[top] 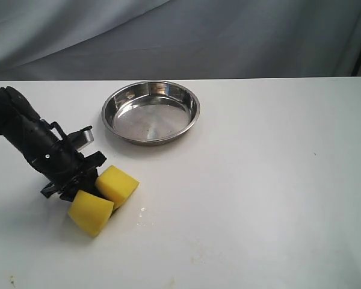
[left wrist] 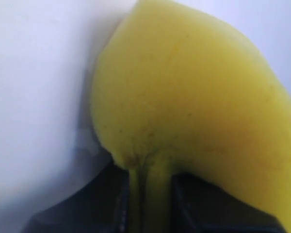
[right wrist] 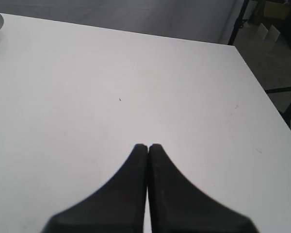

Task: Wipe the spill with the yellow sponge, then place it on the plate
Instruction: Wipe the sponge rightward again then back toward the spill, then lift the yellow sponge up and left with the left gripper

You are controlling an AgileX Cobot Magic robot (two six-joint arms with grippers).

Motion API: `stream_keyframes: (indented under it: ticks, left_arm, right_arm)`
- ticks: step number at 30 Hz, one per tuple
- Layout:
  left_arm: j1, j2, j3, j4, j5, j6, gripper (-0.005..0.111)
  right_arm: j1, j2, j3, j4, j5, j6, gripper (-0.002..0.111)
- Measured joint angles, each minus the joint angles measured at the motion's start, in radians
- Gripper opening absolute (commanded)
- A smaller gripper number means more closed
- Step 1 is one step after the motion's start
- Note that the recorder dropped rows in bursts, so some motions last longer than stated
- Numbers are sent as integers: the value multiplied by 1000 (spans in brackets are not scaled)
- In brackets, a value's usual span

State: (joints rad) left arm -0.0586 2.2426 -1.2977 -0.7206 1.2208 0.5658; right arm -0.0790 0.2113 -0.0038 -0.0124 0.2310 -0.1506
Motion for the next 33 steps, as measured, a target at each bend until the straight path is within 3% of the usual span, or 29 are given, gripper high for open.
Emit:
stream_keyframes:
  ticks: [7,19,28,33]
  left_arm:
    - [55,-4,-13,40,4,-40,0]
    - [57,-38,-93,354,-10,-333,0]
    - [57,-105,-93,646,-163,-507,0]
    - [59,-126,-89,684,-222,-506,0]
  right_arm:
    - [0,0,0,0,0,0,0]
    - [0,0,0,0,0,0,0]
    - [0,0,0,0,0,0,0]
    - [0,0,0,0,0,0,0]
